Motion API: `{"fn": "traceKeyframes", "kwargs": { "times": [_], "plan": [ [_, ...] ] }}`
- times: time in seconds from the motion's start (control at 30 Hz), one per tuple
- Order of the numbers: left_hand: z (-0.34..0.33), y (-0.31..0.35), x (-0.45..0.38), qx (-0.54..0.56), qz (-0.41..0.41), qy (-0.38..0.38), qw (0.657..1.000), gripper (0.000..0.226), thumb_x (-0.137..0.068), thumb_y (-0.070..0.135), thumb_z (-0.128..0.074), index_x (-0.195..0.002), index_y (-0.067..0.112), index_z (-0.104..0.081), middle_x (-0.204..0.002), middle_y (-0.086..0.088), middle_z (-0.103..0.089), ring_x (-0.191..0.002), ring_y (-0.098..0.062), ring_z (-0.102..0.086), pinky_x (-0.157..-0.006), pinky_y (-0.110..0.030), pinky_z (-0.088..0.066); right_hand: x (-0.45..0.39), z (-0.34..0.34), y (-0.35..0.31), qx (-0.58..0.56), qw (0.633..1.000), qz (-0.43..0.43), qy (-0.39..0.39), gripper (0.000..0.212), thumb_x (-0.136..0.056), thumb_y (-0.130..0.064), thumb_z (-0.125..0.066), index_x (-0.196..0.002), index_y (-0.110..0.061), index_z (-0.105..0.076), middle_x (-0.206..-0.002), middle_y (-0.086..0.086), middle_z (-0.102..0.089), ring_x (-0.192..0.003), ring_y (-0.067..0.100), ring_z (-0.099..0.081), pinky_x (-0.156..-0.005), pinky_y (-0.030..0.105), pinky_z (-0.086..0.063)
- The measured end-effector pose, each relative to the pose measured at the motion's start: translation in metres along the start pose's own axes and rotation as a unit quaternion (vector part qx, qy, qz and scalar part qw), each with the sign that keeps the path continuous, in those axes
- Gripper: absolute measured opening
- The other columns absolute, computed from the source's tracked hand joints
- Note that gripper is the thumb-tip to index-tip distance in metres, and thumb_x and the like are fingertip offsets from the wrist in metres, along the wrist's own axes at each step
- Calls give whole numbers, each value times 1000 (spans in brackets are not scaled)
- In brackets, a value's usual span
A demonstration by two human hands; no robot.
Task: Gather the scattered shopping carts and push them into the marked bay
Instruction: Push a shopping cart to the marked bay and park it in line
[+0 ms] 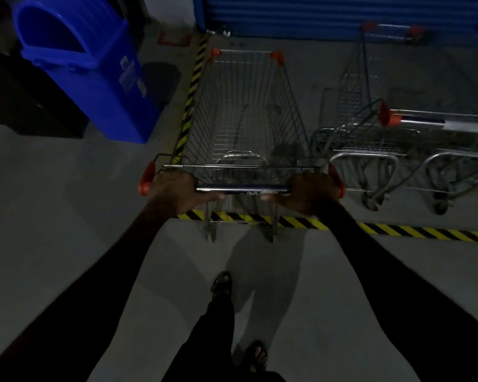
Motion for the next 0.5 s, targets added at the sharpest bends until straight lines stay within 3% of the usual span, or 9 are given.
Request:
{"fn": "traceKeyframes", "kwargs": {
  "times": [0.07,0.13,0.23,0.37,0.43,0.5],
  "plan": [
    [3,-5,-30,10,-5,-3,1000,97,-69,109,-27,-82,24,-71,-82,2,-67,-92,-24,-71,-83,-38,-51,-28,9,3,-17,1000,-1,-17,84,-69,-107,-25,-61,-29,-53,-78,2,-68,-104,26,-71,-117,53,-35],
    [7,-11,-60,14,-8,-9,1000,99,-70,109,-26,-87,23,-71,-90,-2,-71,-97,-26,-70,-91,-42,-51,-58,15,6,-36,999,2,-29,79,-68,-108,-25,-54,-32,-36,-61,-3,-51,-95,28,-72,-114,54,-42],
    [16,-21,-102,22,-14,-14,1000,101,-70,110,-29,-91,20,-71,-94,-3,-71,-93,-25,-67,-90,-42,-50,-102,19,18,-5,999,-13,-42,91,-55,-115,-8,-56,-32,-44,-57,-9,-40,-76,22,-58,-117,58,-36],
    [30,-31,-147,45,-21,-21,999,86,-70,108,-34,-73,25,-55,-76,4,-58,-83,-22,-60,-90,-43,-50,-150,30,28,28,998,-38,-36,104,-63,-112,-12,-77,-28,-70,-75,-4,-66,-92,23,-69,-123,61,-20],
    [34,-34,-166,39,-27,-25,999,83,-74,105,-37,-72,24,-55,-75,4,-57,-83,-22,-61,-90,-42,-49,-170,33,32,42,998,-47,-29,106,-64,-112,-12,-89,-30,-74,-85,-3,-73,-101,24,-70,-124,62,-14],
    [38,-38,-183,38,-30,-24,999,88,-76,104,-38,-74,18,-58,-80,0,-65,-86,-24,-65,-88,-40,-48,-187,34,35,37,998,-46,-20,108,-60,-114,-7,-79,-29,-71,-75,-6,-68,-93,22,-70,-125,62,-19]
  ]
}}
Point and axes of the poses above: each hand's wrist, its own x-axis away from the middle knuckle, its own z-axis out of the back of the hand, y = z × x, the point moved 7 cm from there along -x, towards the middle knuckle
